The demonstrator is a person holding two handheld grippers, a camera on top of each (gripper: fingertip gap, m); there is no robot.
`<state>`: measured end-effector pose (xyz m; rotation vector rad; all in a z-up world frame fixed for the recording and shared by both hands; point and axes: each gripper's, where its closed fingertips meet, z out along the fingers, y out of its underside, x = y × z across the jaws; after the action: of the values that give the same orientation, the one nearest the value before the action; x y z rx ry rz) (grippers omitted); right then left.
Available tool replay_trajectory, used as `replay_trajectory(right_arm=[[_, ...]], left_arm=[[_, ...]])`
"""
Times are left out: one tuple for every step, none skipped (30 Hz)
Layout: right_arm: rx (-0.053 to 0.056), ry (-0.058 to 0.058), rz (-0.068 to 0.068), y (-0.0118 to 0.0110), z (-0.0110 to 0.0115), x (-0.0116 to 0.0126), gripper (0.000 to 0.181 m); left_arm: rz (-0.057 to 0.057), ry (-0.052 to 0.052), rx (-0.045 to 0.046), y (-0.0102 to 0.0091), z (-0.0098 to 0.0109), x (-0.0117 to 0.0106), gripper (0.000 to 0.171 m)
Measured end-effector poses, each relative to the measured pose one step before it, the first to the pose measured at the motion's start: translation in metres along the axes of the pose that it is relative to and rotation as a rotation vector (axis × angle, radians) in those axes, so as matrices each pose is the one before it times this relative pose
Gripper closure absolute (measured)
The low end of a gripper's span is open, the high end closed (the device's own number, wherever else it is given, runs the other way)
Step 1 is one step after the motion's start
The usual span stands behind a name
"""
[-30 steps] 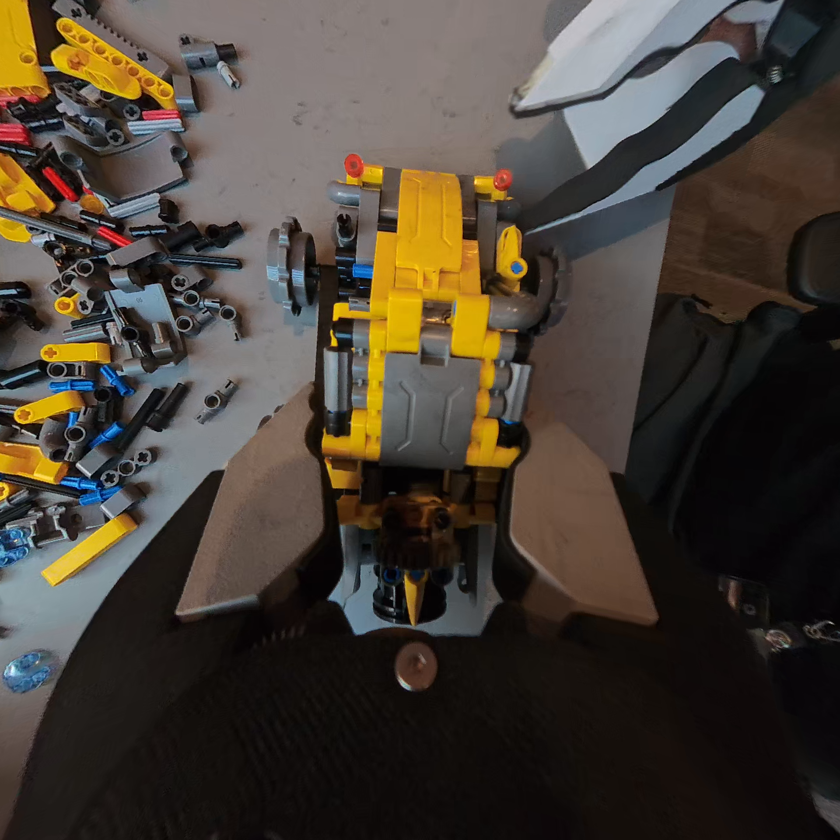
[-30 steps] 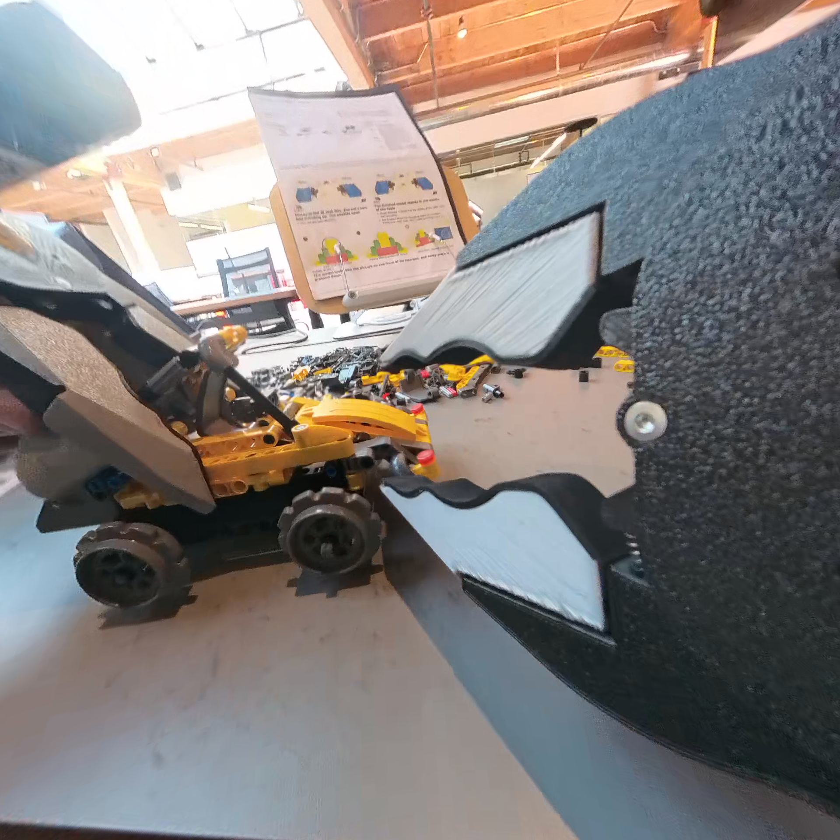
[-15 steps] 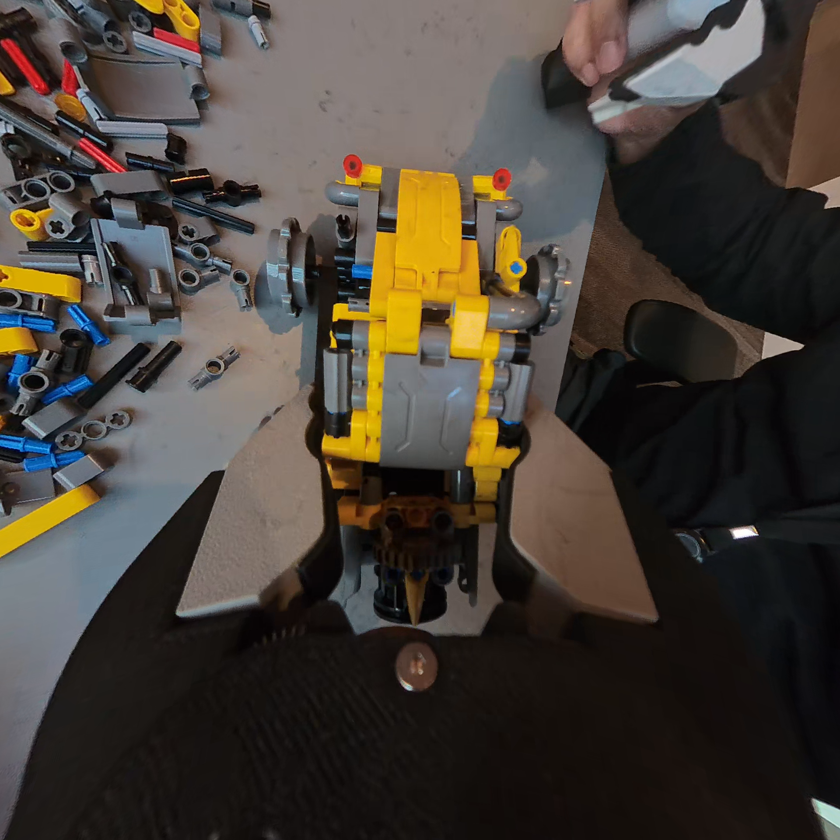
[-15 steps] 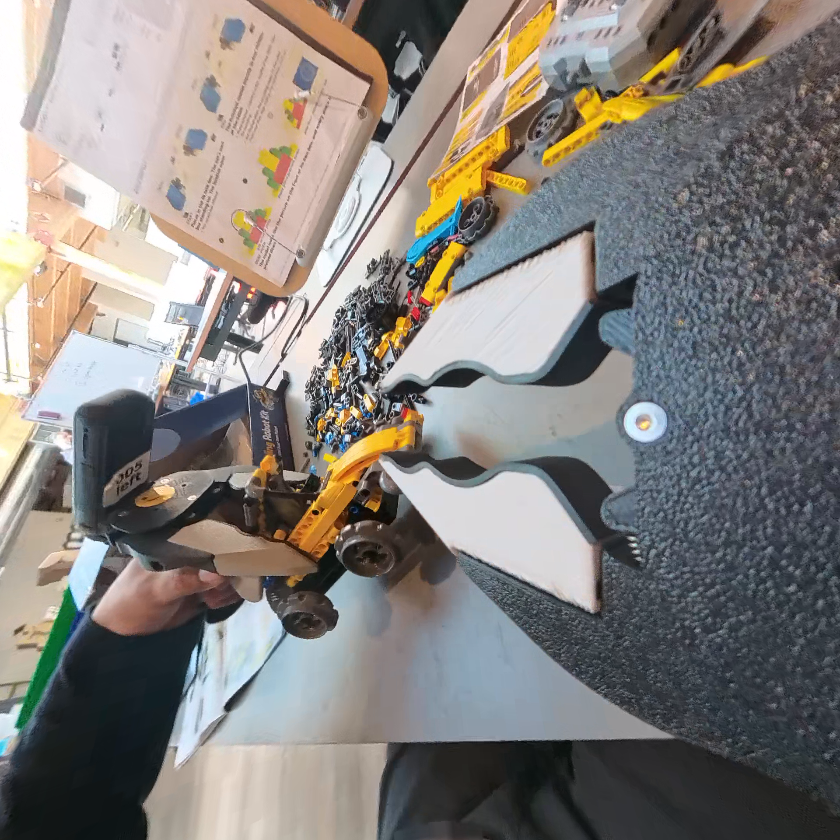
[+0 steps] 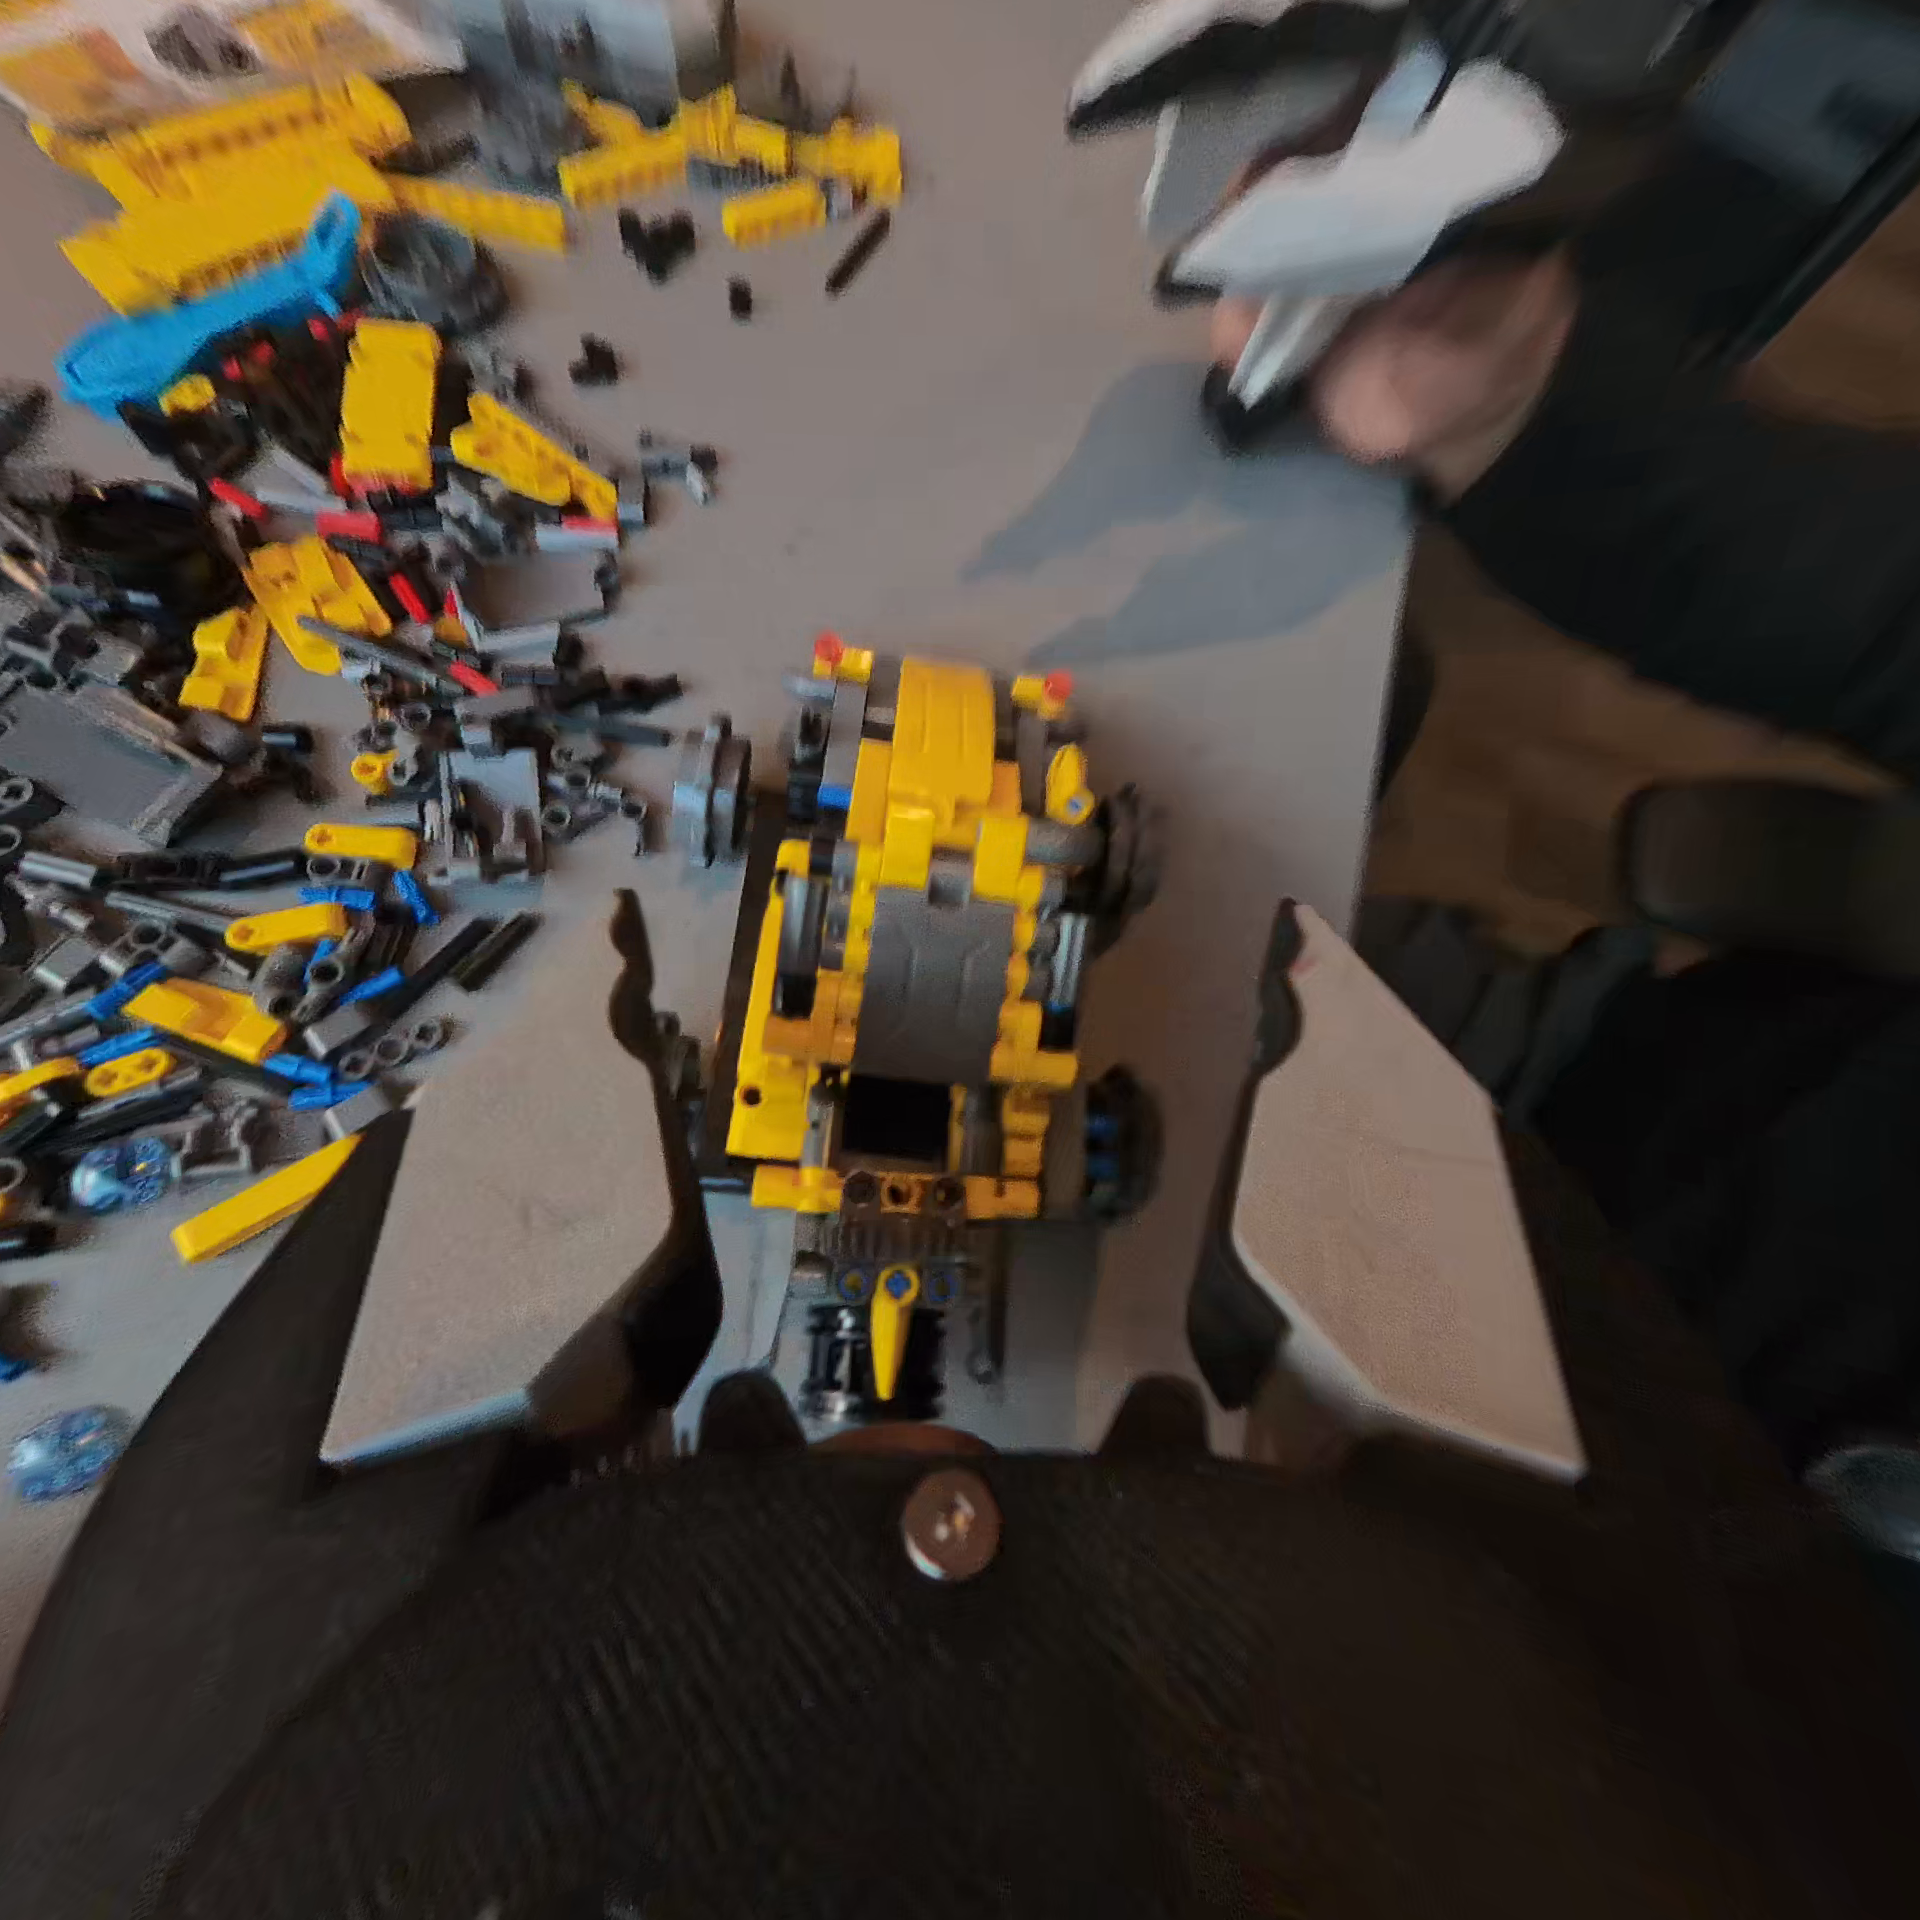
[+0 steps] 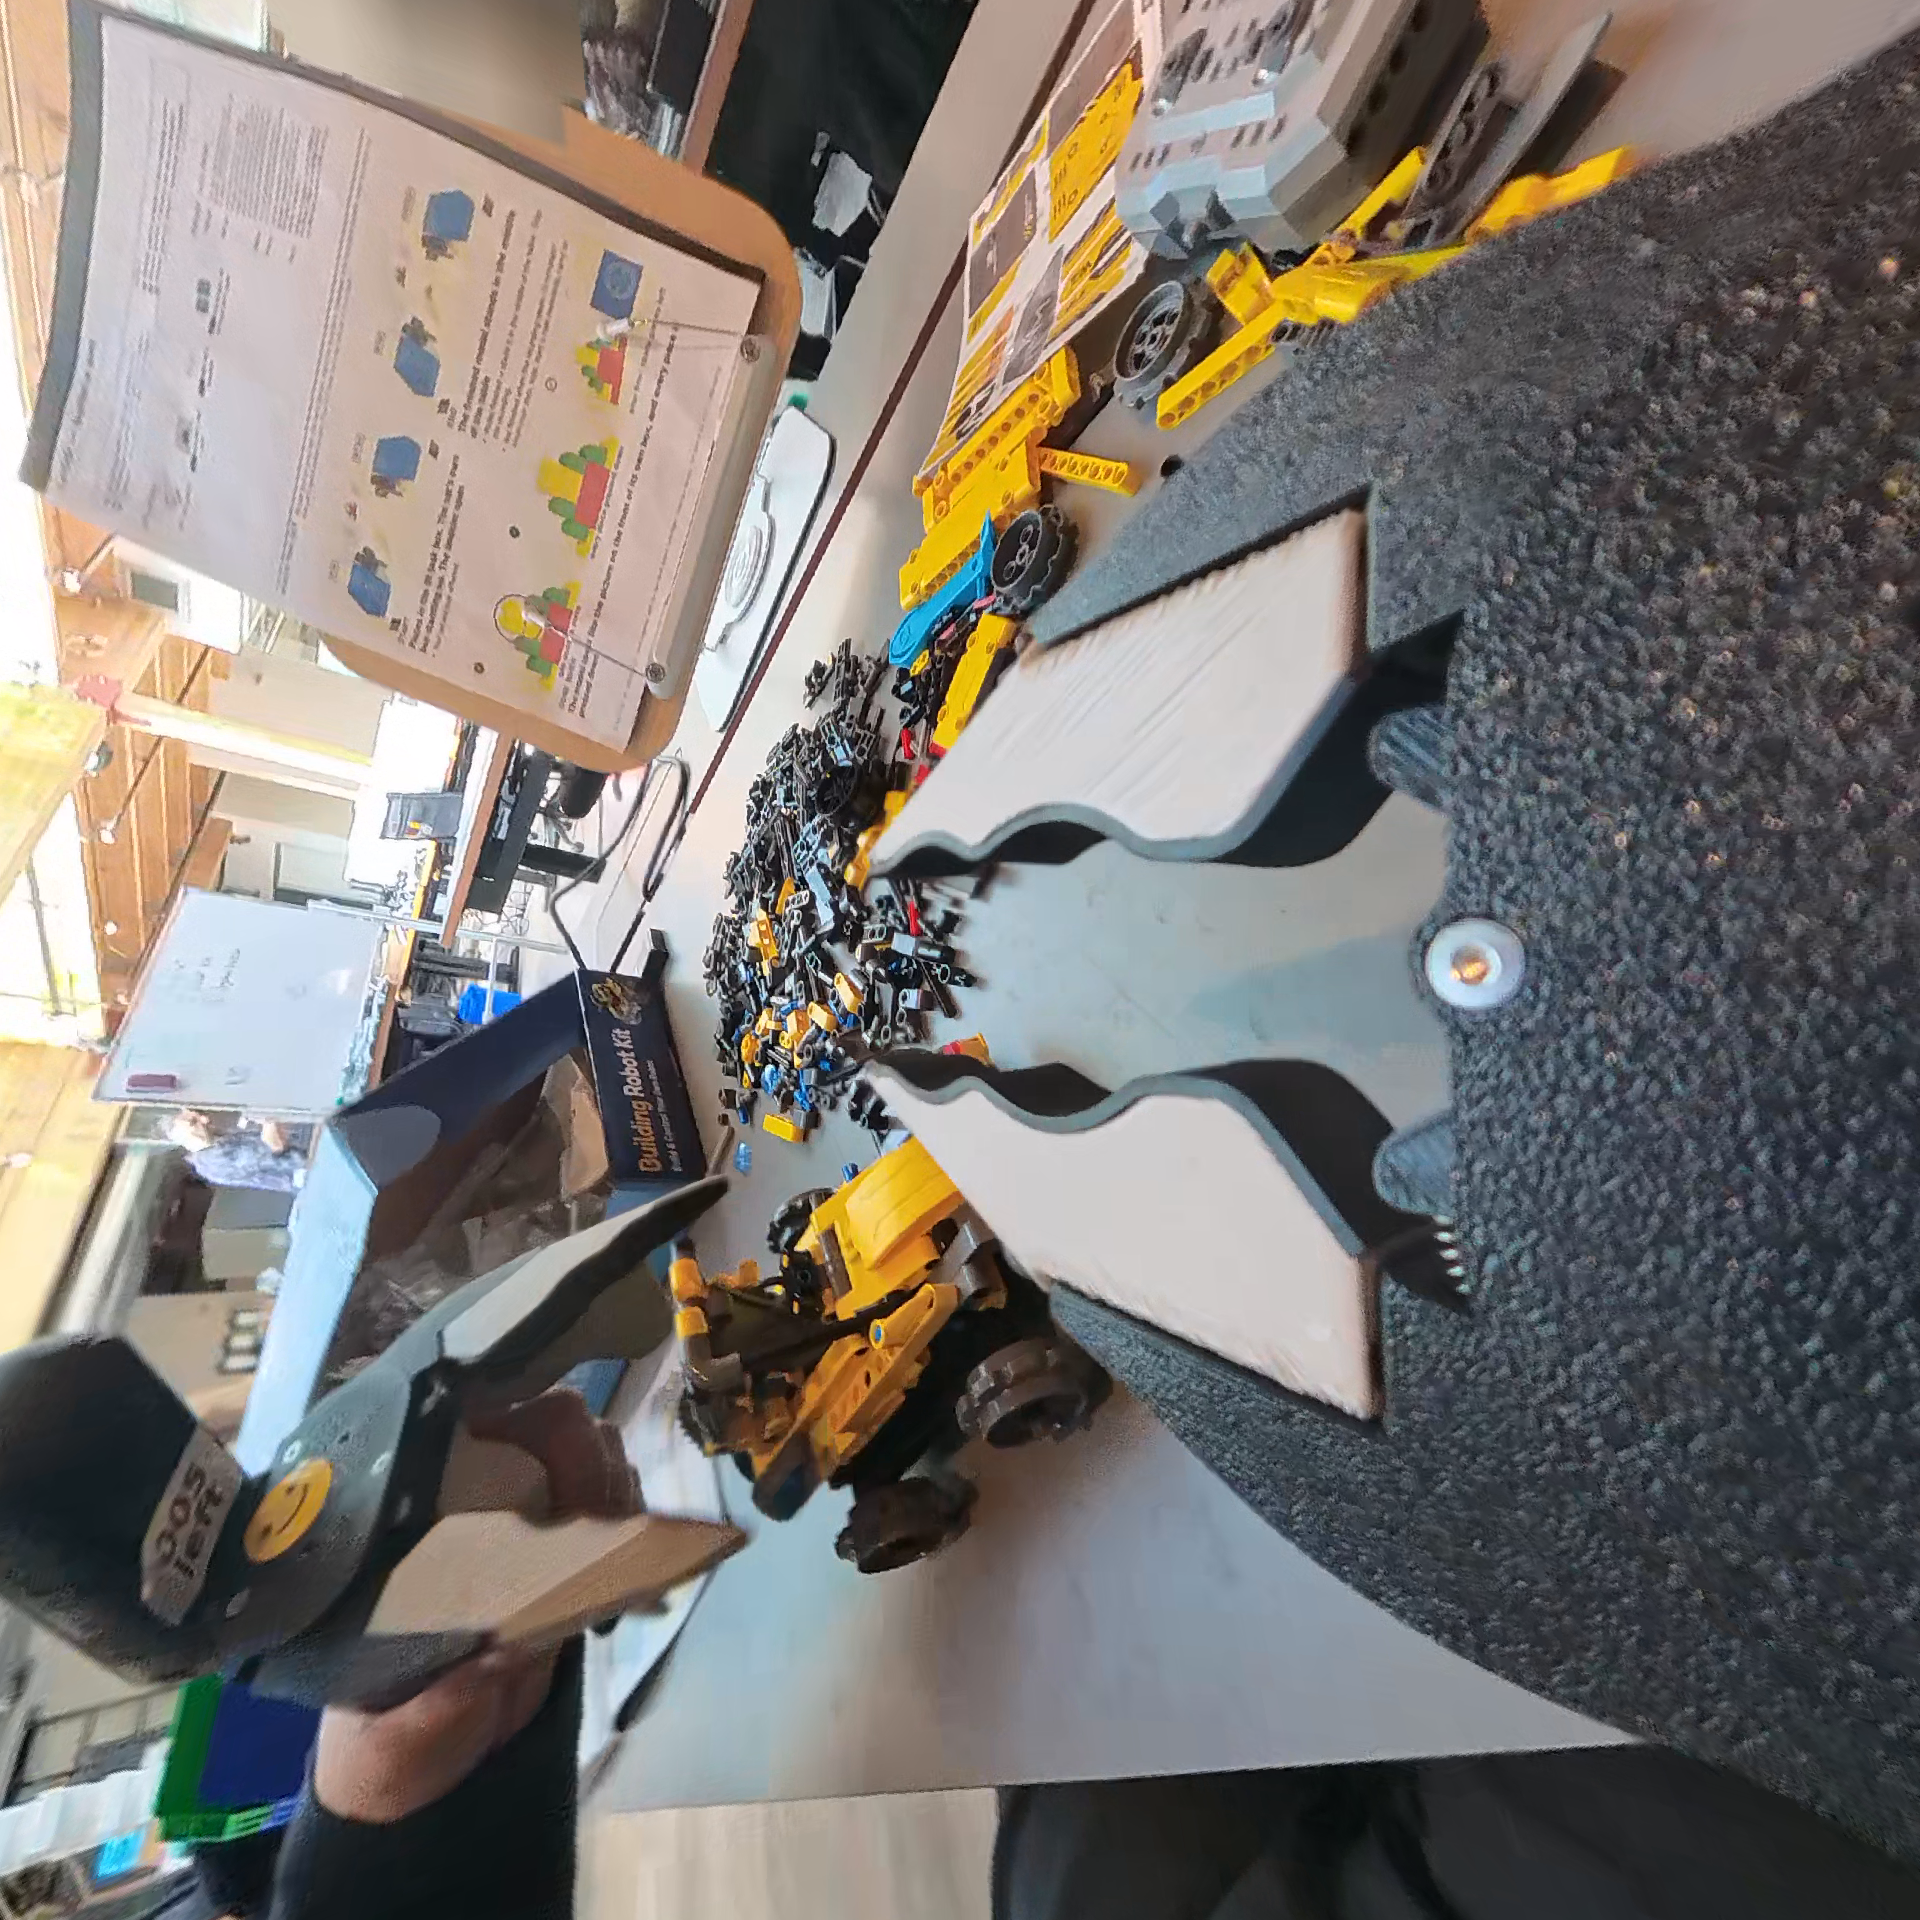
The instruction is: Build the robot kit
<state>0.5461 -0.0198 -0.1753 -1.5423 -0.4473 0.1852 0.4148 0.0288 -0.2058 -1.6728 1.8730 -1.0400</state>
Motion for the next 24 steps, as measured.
replay_trajectory(right_arm=[[0.0119,0.0107,0.0285,-0.00137,-0.00138,0.00470,0.143],[0.0146,0.0110,0.0323,-0.00163,-0.00172,0.00510,0.140],[0.0175,0.0076,0.0348,-0.00204,-0.00205,0.00489,0.139],[0.0199,0.0052,0.0360,-0.00233,-0.00223,0.00487,0.139],[0.0202,0.0091,0.0374,-0.00238,-0.00232,0.00540,0.138],[0.0192,0.0090,0.0372,-0.00226,-0.00222,0.00539,0.137],[0.0171,0.0020,0.0341,-0.00216,-0.00201,0.00413,0.136],[0.0147,-0.0003,0.0296,-0.00176,-0.00166,0.00329,0.136],[0.0119,0.0024,0.0252,-0.00149,-0.00147,0.00294,0.136],[0.0091,0.0020,0.0201,-0.00114,-0.00118,0.00224,0.136],[0.0064,0.0010,0.0145,-0.00075,-0.00092,0.00159,0.136],[0.0042,0.0027,0.0094,-0.00056,-0.00051,0.00128,0.136],[0.0018,0.0060,0.0052,-0.00015,-0.00006,0.00152,0.136],[-0.0019,0.0055,0.0027,0.00030,0.00025,0.00127,0.136],[-0.0043,0.0046,-0.0003,0.00068,0.00057,0.00088,0.137],[-0.0062,0.0060,-0.0020,0.00095,0.00086,0.00090,0.137],[-0.0086,0.0042,-0.0021,0.00140,0.00115,0.00083,0.138],[-0.0105,0.0034,0.0007,0.00142,0.00126,0.00076,0.138],[-0.0082,0.0035,0.0006,0.00126,0.00109,0.00081,0.138],[-0.0043,0.0038,-0.0017,0.00069,0.00074,0.00069,0.138],[-0.0024,0.0051,-0.0022,0.00043,0.00042,0.00065,0.137],[-0.0016,0.0042,-0.0023,0.00022,0.00014,0.00030,0.137],[0.0001,0.0087,-0.0036,-0.00010,0.00000,0.00081,0.137],[0.0018,0.0130,-0.0060,-0.00021,-0.00013,0.00132,0.137]], left_arm=[[-0.0662,0.0539,0.11210,-0.02041,-0.01507,0.00468,0.046],[-0.0729,0.0768,0.15627,-0.02893,-0.02024,0.00847,0.047],[-0.0707,0.1040,0.19417,-0.03618,-0.02480,0.01394,0.056],[-0.0537,0.1270,0.20682,-0.03926,-0.02615,0.01993,0.066],[-0.0195,0.1222,0.18073,-0.03564,-0.02231,0.02306,0.070],[0.0164,0.0752,0.10097,-0.02291,-0.01601,0.01909,0.074],[0.0422,0.0151,0.02041,-0.00764,-0.01140,0.01152,0.078],[0.0511,-0.0437,-0.03793,0.00604,-0.00936,0.00299,0.082],[0.0469,-0.0773,-0.06496,0.01618,-0.00854,-0.00202,0.086],[0.0334,-0.0798,-0.07044,0.02343,-0.00707,-0.00297,0.090],[0.0195,-0.0568,-0.07577,0.02954,-0.00525,-0.00017,0.094],[0.0030,-0.0367,-0.07580,0.03309,-0.00318,0.00273,0.097],[-0.0091,-0.0382,-0.05984,0.03290,-0.00131,0.00269,0.101],[-0.0137,-0.0482,-0.04344,0.03099,-0.00034,0.00092,0.101],[-0.0218,-0.0494,-0.03098,0.02834,-0.00032,0.00026,0.101],[-0.0341,-0.0455,-0.01776,0.02427,-0.00098,-0.00014,0.100],[-0.0324,-0.0327,-0.00773,0.01912,-0.00296,0.00081,0.098],[-0.0191,-0.0284,0.01418,0.01217,-0.00524,0.00049,0.100],[-0.0031,-0.0230,0.02545,0.00653,-0.00621,0.00062,0.103],[0.0103,-0.0136,0.01572,0.00398,-0.00541,0.00095,0.106],[0.0247,-0.0121,-0.00337,0.00397,-0.00370,-0.00028,0.108],[0.0417,-0.0218,-0.00914,0.00335,-0.00228,-0.00302,0.107],[0.0479,-0.0294,-0.00482,0.00192,-0.00075,-0.00512,0.105],[0.0353,-0.0215,-0.01127,0.00209,0.00044,-0.00436,0.102]])
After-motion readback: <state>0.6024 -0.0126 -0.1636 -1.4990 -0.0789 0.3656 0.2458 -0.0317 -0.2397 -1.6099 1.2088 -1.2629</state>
